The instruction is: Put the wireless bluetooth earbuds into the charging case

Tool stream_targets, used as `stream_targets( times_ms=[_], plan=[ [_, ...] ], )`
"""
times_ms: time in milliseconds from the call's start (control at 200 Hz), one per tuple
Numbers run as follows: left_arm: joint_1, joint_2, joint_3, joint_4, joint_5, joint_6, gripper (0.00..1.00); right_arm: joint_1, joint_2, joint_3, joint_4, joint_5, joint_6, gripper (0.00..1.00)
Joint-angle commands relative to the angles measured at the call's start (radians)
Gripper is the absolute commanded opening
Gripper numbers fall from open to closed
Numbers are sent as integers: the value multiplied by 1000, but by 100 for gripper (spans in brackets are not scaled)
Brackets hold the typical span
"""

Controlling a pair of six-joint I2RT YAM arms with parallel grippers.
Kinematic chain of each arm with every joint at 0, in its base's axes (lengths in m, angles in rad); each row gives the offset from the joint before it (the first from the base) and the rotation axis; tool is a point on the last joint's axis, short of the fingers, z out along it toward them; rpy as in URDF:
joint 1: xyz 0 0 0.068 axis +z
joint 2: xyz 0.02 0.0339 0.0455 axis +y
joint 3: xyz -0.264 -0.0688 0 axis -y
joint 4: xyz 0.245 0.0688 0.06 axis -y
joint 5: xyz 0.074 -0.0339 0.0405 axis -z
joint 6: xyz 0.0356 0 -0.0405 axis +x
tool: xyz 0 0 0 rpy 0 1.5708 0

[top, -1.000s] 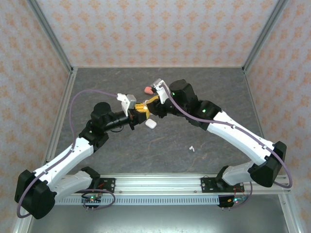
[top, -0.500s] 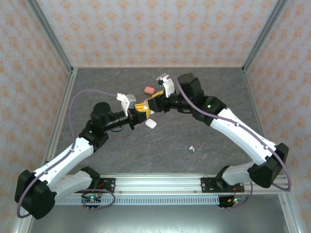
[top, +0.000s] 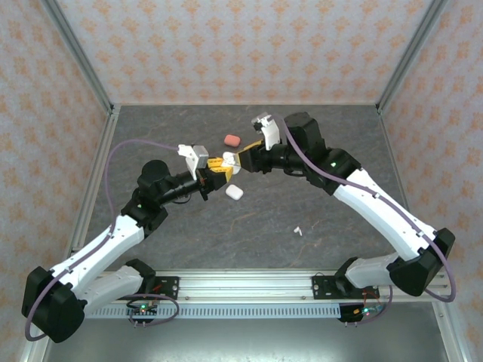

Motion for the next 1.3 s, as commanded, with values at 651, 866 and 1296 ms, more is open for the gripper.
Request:
stream_targets(
  times_ms=[651,866,1296],
  plan=[
    [-12,-16,-8,54,-6,12,0,-3,60,56,1,-10,4,44],
    [-12,-19,-10,56,-9,11,0,-12,24,49,-20,37,-9,48],
    [-12,-54,-26,50,-65,24,0,-147,-46,-44,-329,262,138,51]
  ],
)
